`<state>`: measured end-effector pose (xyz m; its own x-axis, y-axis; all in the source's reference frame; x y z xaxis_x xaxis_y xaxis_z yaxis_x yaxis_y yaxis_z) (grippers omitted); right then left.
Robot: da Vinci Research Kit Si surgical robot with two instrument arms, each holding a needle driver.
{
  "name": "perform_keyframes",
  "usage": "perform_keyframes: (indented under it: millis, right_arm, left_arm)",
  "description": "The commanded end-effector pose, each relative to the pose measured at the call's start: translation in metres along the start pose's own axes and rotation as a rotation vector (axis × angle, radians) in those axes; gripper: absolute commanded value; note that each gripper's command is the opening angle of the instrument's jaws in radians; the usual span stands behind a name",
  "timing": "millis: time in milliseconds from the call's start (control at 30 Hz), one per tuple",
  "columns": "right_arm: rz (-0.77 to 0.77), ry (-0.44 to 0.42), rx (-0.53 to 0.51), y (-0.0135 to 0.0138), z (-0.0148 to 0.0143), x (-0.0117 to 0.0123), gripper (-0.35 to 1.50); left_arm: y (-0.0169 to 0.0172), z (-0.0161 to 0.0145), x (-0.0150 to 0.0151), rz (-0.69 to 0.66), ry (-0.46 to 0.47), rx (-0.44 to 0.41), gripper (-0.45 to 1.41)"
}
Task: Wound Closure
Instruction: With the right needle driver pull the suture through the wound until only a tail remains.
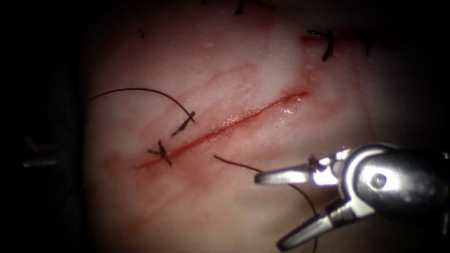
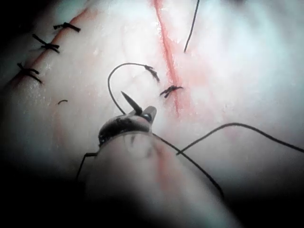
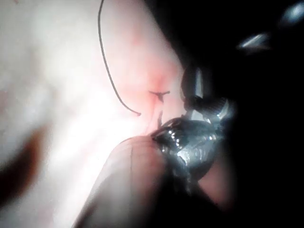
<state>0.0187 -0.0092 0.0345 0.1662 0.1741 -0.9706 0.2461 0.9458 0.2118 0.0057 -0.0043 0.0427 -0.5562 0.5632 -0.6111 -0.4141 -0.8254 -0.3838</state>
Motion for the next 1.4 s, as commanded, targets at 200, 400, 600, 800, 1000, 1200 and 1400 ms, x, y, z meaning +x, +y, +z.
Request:
perform_keyframes:
  millis: [200,400,600,800,1000,1200,1400]
  right_arm:
    - [-0.012,-0.102,0.013,-0.0024,-0.0062,0.0,1.48]
    - [-0.018,-0.107,-0.061,-0.0008,-0.0106,-0.0005,1.45]
    - [-0.182,-0.093,-0.036,0.0031,-0.0065,-0.0051,1.16]
    - [-0.249,-0.1,-0.031,0.0071,-0.0003,-0.0116,1.3]
    - [-0.305,-0.135,-0.014,0.0077,0.0044,-0.0175,1.35]
    - [-0.34,-0.152,-0.013,0.0065,0.0079,-0.02,1.35]
    - [-0.346,-0.149,-0.018,0.0063,0.0106,-0.0199,1.31]
  left_arm:
    - [-0.0019,-0.001,-0.0009,0.009,-0.01,0.071,-0.27]
    - [-0.0021,-0.0009,-0.0008,0.023,-0.024,0.12,-0.28]
    - [-0.0011,0.0006,-0.0002,0.018,-0.017,0.085,-0.28]
    - [-0.0002,0.0021,0.0003,0.027,-0.01,0.056,-0.28]
    - [0.0,0.0024,0.0002,0.028,-0.007,0.05,-0.29]
    - [0.0,0.0025,0.0002,0.029,-0.007,0.051,-0.31]
    - [0.0001,0.0026,0.0003,0.028,-0.006,0.046,-0.31]
